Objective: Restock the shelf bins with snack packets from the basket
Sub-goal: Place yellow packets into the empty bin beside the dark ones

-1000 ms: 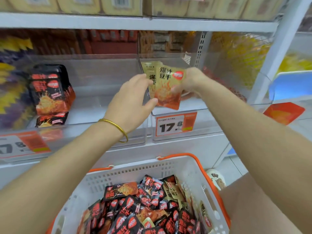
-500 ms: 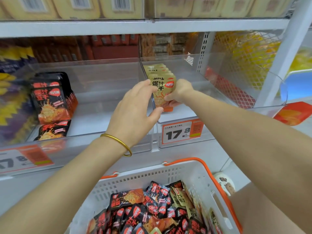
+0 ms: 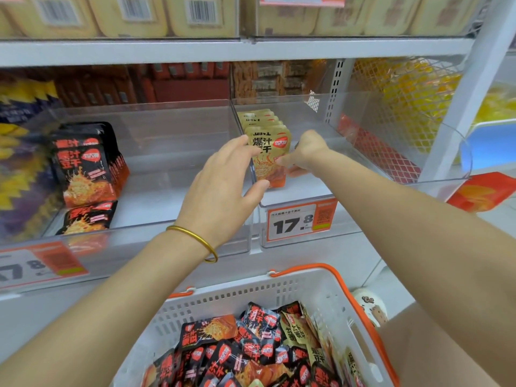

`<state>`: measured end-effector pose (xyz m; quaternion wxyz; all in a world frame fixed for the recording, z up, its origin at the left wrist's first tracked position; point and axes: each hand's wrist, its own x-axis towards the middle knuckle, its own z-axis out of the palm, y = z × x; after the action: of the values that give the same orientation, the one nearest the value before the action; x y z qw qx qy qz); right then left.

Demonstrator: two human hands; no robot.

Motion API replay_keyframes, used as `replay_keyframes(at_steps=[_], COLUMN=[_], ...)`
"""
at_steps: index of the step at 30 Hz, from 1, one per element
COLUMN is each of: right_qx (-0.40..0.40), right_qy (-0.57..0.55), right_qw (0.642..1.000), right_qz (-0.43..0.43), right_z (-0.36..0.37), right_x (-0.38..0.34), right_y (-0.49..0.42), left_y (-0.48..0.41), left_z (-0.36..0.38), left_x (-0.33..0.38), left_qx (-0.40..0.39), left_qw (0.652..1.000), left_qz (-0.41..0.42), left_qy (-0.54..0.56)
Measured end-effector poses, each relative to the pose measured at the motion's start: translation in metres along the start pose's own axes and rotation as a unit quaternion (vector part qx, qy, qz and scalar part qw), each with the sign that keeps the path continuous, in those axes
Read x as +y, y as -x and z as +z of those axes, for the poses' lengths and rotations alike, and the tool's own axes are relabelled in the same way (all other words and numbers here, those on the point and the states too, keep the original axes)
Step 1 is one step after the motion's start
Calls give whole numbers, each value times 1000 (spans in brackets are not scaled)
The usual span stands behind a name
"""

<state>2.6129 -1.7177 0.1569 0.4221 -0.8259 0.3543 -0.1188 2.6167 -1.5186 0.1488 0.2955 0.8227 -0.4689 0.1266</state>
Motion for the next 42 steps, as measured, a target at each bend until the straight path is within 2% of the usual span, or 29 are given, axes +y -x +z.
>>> replay_keyframes(at_steps=[2,5,7,9,11,13,15,17,19,24,27,30,33,39,41,42], right_qx=[27,58,12,-85,-216,-338,-392,-389,-349,-280,-305,-288,-266,-221,-220,-234], right_qy=[-13,-32,-50,-30,69,178,255,345,406,379,396,432,457,387,312,233], right_qw=[999,991,983,978,964,923,884,854,844,879,863,851,848,895,924,943], right_qz=[-20,-116,-176,-186,-139,-52,18,40,29,77,80,83,46,-1,16,48], right_z=[-15,-44,-59,-54,-22,26,76,113,130,155,172,174,166,119,100,94], right_x=[-5,-7,-2,13,36,62,102,140,172,234,246,246,230,149,128,123], right_y=[16,71,124,158,165,153,129,111,103,101,112,120,118,112,119,124], left_y=[4,28,59,89,109,119,122,126,130,133,135,136,137,144,148,150], left_z=[-2,-9,-6,6,24,42,54,62,66,71,74,78,80,90,93,94], left_x=[2,12,16,9,-7,-24,-36,-45,-52,-51,-51,-54,-51,-37,-29,-25], left_qx=[16,111,119,46,-74,-181,-234,-258,-280,-291,-299,-317,-331,-379,-369,-357], left_qw=[1000,991,986,992,995,983,970,961,954,952,949,942,937,921,926,931], left_qz=[6,74,110,113,64,-7,-64,-93,-106,-95,-102,-110,-107,-93,-79,-73], left_qy=[3,19,30,18,5,10,13,9,-3,11,13,6,2,1,10,2])
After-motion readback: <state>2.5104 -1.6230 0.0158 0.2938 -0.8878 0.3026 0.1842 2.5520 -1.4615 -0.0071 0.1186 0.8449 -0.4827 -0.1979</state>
